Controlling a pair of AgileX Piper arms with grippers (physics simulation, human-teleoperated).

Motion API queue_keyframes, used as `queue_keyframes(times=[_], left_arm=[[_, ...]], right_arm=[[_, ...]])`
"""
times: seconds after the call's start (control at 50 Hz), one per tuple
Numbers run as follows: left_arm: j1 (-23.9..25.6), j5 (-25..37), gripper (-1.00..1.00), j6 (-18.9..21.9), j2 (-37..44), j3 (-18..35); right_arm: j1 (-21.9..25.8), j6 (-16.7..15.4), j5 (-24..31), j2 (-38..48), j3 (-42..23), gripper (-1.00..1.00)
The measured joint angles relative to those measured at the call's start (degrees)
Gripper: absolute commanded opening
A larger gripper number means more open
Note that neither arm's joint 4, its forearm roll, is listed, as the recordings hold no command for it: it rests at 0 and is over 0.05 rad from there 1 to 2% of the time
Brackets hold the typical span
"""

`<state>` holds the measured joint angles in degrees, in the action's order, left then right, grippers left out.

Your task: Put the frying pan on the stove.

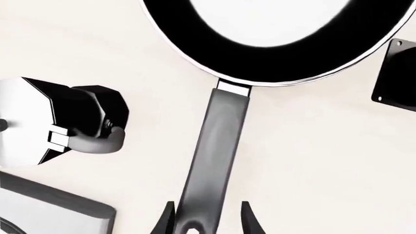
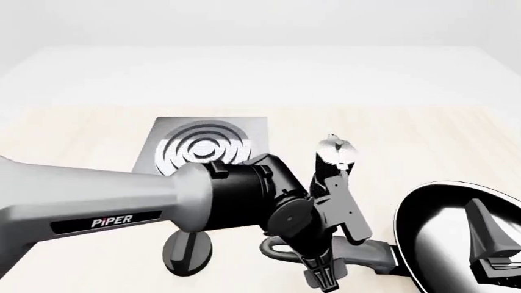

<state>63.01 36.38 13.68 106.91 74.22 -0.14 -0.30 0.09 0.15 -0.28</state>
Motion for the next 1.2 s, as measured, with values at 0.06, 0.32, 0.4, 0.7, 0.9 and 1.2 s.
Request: queue_keyframes(times=[0.06,0.32,0.4,0.7,0.9,1.2], left_arm=[[-0.1,-0.7,1.00,-0.1,0.4,-0.4],[-0.7,-3.1,1.00,-0.5,1.8,-1.6],[-0.8,-3.6,1.00,-0.7,2.2,-1.8],[-1.0,-3.8,1.00,-0.3,5.1,-0.5],[-1.7,-2.8,1.00,0.6,7.3,1.8],[-0.4,-2.5,-1.00,0.2,7.7,2.7]], right_arm=[[0.0,0.0,0.0,0.0,0.0,1.00],[0.0,0.0,0.1,0.0,0.0,1.00],[0.0,0.0,0.1,0.0,-0.1,1.00],[-0.1,0.0,0.1,-0.1,-0.1,1.00],[-0.1,0.0,0.1,-0.1,-0.1,1.00],[-0.1,0.0,0.2,-0.1,-0.1,1.00]])
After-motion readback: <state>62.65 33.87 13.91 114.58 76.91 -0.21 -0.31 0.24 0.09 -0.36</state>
